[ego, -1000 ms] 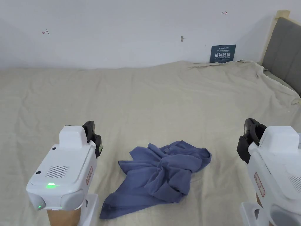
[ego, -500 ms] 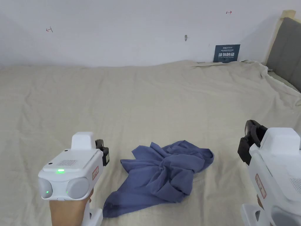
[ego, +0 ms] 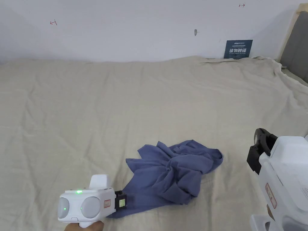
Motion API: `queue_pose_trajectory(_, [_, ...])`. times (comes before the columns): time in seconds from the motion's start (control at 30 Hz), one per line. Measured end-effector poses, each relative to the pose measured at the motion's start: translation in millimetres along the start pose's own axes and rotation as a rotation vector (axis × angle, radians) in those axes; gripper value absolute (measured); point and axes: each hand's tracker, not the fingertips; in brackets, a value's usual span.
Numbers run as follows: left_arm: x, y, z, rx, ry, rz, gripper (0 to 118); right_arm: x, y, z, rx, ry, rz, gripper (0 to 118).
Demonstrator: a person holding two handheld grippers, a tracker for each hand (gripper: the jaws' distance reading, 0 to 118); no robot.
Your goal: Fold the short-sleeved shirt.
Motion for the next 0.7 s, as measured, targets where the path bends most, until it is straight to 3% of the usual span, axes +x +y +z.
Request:
queue_pose_trajectory(0.07, [1.6,-4.4,-5.6,-0.004,0.017,-0.008,91,-1.5,-0.8,-0.4,-0.007,0.003,0.0,0])
queue_pose_trajectory(0.33, [7.2,-10.5,-36.2,-0.074,0.062,-0.029,90,-1.3,-10.2,-9.6,-0.037,0.01,-0.001,0])
queue_pose_trajectory(0.47, [10.7,-14.4,-41.0,-0.07,0.082,-0.064,56,0.1,-13.2,-15.7,-0.053,0.015,0.001,0])
queue_pose_trajectory(0.53, [16.1,-14.3,-34.0,-0.057,0.064,-0.103,21,0.9,-14.7,-20.2,-0.06,0.017,0.002,0])
queue_pose_trajectory(0.6, [19.6,-14.3,-33.1,-0.053,0.089,-0.171,5,5.9,-19.9,-29.8,-0.073,0.021,-0.001,0])
queue_pose_trajectory(0.67, [15.6,-13.3,-30.9,-0.044,0.003,-0.157,1,8.5,-22.5,-40.2,-0.089,0.024,-0.014,0])
queue_pose_trajectory(0.7, [12.3,-11.3,-26.6,-0.031,0.004,-0.087,1,11.2,-25.4,-48.6,-0.106,0.029,-0.021,0])
